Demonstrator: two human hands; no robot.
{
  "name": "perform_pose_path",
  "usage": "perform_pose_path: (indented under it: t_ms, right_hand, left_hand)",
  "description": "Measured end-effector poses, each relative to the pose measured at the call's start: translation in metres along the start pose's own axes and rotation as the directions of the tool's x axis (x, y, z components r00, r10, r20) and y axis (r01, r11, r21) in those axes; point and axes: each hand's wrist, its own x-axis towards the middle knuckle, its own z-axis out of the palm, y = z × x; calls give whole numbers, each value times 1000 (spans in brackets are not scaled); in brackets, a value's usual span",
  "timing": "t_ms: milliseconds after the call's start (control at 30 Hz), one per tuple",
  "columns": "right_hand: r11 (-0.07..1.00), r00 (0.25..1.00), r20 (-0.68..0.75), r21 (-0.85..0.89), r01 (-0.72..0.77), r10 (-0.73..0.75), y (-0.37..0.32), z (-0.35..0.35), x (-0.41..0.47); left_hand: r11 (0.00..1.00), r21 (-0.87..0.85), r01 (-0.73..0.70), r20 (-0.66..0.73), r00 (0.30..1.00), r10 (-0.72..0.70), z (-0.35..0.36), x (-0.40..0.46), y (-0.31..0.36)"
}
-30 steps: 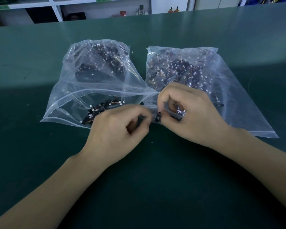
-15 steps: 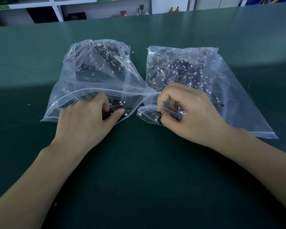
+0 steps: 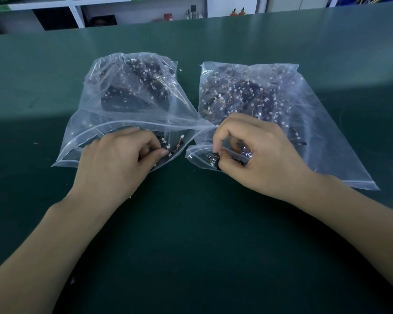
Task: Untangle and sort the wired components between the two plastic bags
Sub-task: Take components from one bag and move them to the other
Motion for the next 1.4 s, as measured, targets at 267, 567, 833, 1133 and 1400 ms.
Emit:
perform_pose_path:
  t_ms: [267, 567, 833, 1133, 1400]
  right_hand:
    - [999, 999, 41, -12, -31, 32, -2, -1, -1]
    - [999, 999, 31, 32, -19, 18, 4, 6, -2]
    - [997, 999, -39, 74, 8, -5, 7, 5, -1]
    - [993, 999, -35, 114, 21, -17, 5, 4, -1]
    - [989, 999, -43, 150, -18, 25, -1, 4, -1]
  left_hand:
    - [979, -118, -168, -225, 964, 138, 2, -4, 17]
    - [755, -615, -228, -305, 951, 38, -5, -15, 48]
    - [689, -707, -161, -201, 979, 23, -3, -15, 53]
    - [830, -531, -172, -172, 981, 94, 4, -14, 47]
    - [881, -417, -221, -157, 973, 169, 0, -12, 46]
